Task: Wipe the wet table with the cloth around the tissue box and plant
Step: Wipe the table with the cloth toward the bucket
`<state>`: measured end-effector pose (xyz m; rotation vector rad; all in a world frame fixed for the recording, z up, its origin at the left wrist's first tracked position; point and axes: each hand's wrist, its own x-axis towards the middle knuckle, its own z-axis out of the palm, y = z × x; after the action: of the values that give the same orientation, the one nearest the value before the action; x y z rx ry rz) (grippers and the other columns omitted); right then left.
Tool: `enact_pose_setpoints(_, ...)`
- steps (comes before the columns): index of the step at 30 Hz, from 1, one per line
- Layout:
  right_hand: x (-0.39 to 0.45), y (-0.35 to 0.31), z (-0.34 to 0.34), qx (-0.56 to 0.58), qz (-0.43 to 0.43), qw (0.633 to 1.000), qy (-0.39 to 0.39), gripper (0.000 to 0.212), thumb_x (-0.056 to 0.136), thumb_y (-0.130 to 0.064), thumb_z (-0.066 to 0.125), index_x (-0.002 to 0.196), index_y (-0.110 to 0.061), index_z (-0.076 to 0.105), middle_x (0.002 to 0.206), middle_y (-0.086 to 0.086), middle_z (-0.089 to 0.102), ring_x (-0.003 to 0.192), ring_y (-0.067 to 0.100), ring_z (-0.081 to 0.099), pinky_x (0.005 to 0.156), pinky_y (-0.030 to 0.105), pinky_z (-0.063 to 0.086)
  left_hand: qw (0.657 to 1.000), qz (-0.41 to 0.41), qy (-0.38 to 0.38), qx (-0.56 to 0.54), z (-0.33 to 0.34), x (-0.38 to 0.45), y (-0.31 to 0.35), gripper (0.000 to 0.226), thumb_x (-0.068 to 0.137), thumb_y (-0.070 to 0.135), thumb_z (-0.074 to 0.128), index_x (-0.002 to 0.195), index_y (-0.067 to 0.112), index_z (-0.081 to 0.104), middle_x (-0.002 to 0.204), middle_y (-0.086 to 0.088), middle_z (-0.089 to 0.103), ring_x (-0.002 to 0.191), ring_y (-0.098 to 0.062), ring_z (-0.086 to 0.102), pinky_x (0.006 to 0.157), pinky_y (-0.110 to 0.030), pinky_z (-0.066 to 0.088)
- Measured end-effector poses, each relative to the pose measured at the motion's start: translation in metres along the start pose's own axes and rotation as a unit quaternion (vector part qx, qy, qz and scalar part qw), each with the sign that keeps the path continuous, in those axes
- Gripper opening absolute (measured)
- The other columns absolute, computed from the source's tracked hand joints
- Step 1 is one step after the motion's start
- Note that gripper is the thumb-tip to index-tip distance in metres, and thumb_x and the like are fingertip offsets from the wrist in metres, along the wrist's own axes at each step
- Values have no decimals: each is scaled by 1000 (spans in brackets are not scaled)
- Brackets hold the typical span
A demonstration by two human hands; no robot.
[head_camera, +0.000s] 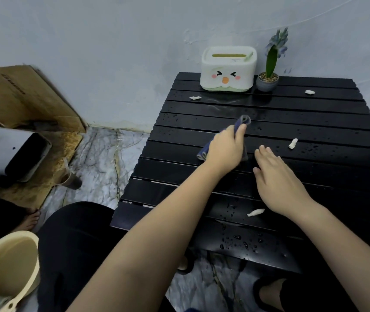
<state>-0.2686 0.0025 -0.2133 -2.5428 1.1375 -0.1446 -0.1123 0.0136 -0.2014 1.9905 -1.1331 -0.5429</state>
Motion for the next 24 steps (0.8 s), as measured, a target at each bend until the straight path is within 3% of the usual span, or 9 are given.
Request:
enact_pose_setpoints(3,-3,3,-1,-10,-10,1000,1,51,104,-21,31,153,-5,25,163,11,17,151,19,10,121,31,8,980,-83,56,-173,-26,15,3,43,104,38,41,90,3,63,90,-17,67,83,-28,63,74,-35,46)
enact_pose_setpoints(8,3,2,1,-21,3,1000,11,53,104,-26,30,153,-6,24,163,9,18,151,19,10,122,34,8,952,-113,156,-237,-104,42,-23,38,102,42,43,89,12,62,89,-6,67,81,-21,63,74,-33,49)
enact_pose_setpoints(11,8,-3,4,-26,14,999,20,53,104,-27,30,153,-6,25,162,9,19,151,20,10,123,36,7,972,-76,161,-154,-130,54,-57,28,103,34,43,104,12,60,93,1,65,91,-19,59,78,-28,46)
enact_pose_setpoints(13,10,-5,6,-27,19,999,25,53,104,-28,29,153,-6,25,162,9,19,152,20,10,122,36,6,993,-55,99,-29,-132,55,-91,36,103,28,45,134,13,53,128,-1,62,121,-21,53,99,-26,39)
enact_pose_setpoints(16,10,-4,8,-32,19,999,27,53,104,-29,28,153,-7,25,163,8,18,152,19,9,122,35,5,976,-6,-14,216,-119,49,-125,57,102,43,45,152,19,36,163,-7,23,151,-28,15,122,-42,17)
enact_pose_setpoints(18,10,-2,8,-36,13,999,27,54,104,-30,27,153,-7,25,162,8,19,151,18,9,122,34,5,984,-17,-35,174,-121,51,-121,55,99,60,37,143,30,49,165,0,19,154,-23,4,123,-42,11)
enact_pose_setpoints(20,10,0,7,-39,7,999,26,54,104,-30,28,153,-7,26,162,8,20,151,18,10,122,34,5,997,-51,15,48,-128,57,-117,52,98,61,38,140,33,54,165,2,15,154,-17,5,119,-28,11)
enact_pose_setpoints(22,10,0,7,-39,4,999,26,54,104,-30,28,153,-7,26,162,8,20,151,18,10,122,34,5,992,-63,65,82,-129,57,-119,63,99,57,40,155,33,25,166,-12,4,154,-25,4,122,-35,11)
enact_pose_setpoints(24,11,0,8,-36,3,999,29,54,103,-30,27,153,-7,26,162,8,20,151,18,10,121,33,4,979,-61,45,188,-122,53,-123,71,98,60,37,157,32,10,165,-16,0,153,-31,2,123,-45,12)
